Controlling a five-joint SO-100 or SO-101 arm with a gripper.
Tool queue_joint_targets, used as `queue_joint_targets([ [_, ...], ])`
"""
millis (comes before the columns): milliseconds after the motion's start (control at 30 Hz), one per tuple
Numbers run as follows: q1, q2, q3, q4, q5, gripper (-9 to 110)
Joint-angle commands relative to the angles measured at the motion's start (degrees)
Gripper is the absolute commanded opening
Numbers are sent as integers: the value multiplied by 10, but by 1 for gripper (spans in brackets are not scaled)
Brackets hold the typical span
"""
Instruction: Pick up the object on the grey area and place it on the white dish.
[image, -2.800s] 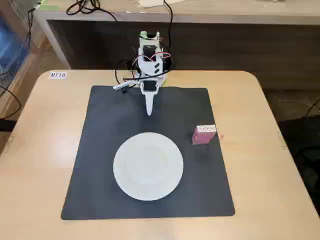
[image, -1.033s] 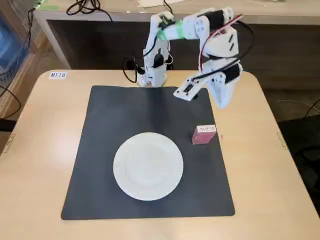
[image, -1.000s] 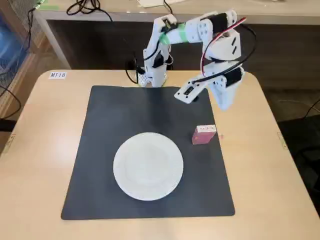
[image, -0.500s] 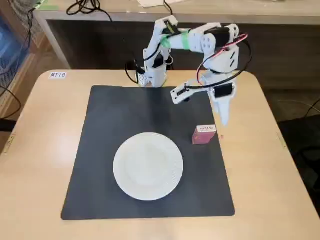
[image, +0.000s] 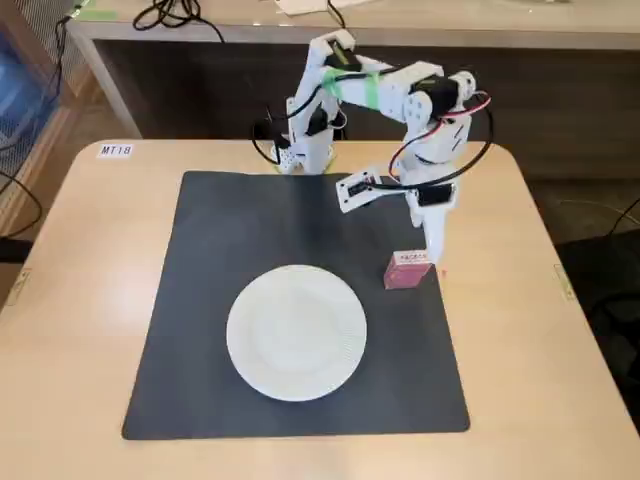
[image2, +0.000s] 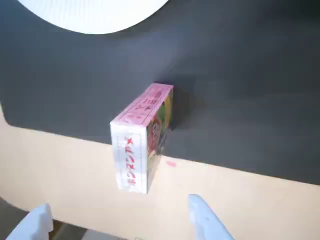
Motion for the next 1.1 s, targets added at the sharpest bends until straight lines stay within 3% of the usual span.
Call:
queue_joint_targets([
  [0, 5, -11, -9, 3, -11, 35],
  [567, 42, -221, -198, 1, -61, 35],
  [633, 48, -246, -220, 1, -63, 30],
  [800, 61, -278, -233, 0, -77, 1],
  [1067, 56, -281, -254, 0, -100, 0],
])
